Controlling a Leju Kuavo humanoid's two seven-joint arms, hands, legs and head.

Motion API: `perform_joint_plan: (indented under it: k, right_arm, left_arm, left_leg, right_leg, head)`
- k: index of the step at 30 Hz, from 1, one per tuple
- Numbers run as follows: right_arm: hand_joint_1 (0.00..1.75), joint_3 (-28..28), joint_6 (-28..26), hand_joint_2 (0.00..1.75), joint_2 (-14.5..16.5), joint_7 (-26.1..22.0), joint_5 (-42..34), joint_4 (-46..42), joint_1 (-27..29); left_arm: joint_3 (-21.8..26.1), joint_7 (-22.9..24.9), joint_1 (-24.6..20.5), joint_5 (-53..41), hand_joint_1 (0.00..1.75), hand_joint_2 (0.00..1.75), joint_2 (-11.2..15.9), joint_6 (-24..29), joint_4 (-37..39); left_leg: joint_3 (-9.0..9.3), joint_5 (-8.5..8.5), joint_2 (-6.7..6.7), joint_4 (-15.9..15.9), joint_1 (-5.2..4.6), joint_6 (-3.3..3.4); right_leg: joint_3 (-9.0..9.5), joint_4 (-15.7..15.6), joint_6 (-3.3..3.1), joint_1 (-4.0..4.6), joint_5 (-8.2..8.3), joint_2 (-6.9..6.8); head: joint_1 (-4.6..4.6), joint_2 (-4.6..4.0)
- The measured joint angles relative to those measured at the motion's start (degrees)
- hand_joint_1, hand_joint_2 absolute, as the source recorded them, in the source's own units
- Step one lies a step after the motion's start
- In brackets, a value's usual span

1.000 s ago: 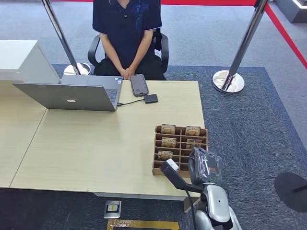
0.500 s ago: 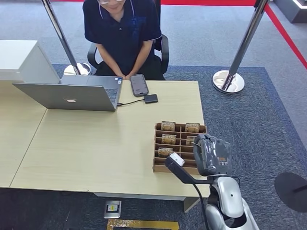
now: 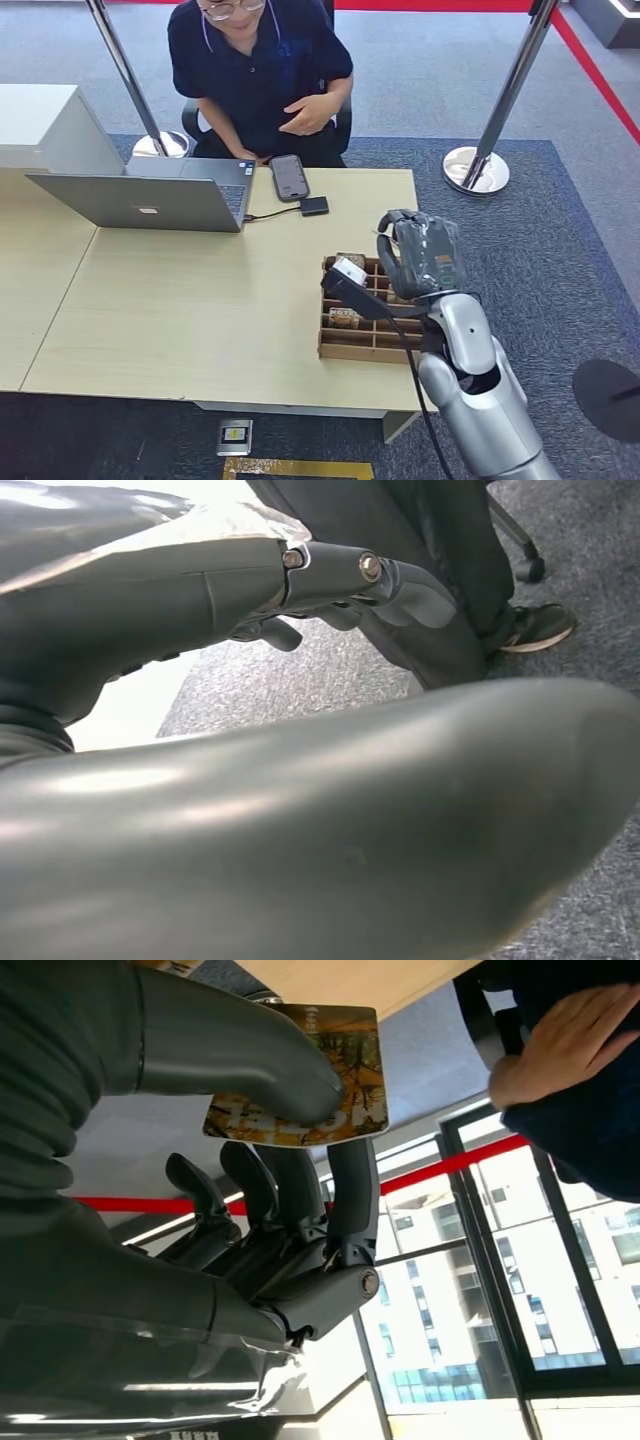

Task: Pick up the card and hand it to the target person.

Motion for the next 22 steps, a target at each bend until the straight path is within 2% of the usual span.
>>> perform_joint_plan:
  k: [7,13,19,22]
  right_arm:
    - [1.44,1.42,1.03,1.75,6.88,0.33,-1.79,16.4,-13.3]
    - [1.44,1.53,0.63,1.75,11.46,1.03,-2.27,28.55,-20.65]
    - [1.41,1.54,-1.28,1.75,13.69,1.91,-2.13,37.39,-24.12]
    - [1.33,1.54,-1.63,1.75,14.06,2.23,-1.75,39.65,-24.42]
  left_arm:
    - [0.0,-0.16,-0.08,-0.7,0.0,0.0,0.0,0.04,0.0]
    - [0.0,0.13,-0.13,-0.65,0.0,0.0,0.0,-0.03,0.0]
    - [0.0,0.2,-0.13,-1.11,0.0,0.0,0.0,-0.31,0.02]
    - [0.0,0.4,-0.12,-1.3,0.0,0.0,0.0,-0.31,0.02]
  left_leg:
    - [-0.02,0.04,-0.01,0.0,0.05,-0.06]
    - [-0.07,0.04,-0.01,0.0,0.05,-0.06]
    - [-0.07,0.03,-0.01,0.0,0.05,-0.06]
    - [-0.08,0.03,-0.02,0.01,0.05,-0.06]
  right_leg:
    - [-0.05,0.06,-0.03,0.02,0.0,0.0]
    - [-0.09,0.06,-0.04,0.03,0.0,0.0]
    - [-0.08,0.04,-0.04,0.03,0.0,0.0]
    - [-0.08,0.03,-0.04,0.02,0.0,0.0]
  head:
    - [-0.01,0.0]
    - [-0.01,0.0]
    - [-0.01,0.0]
    - [0.01,0.0]
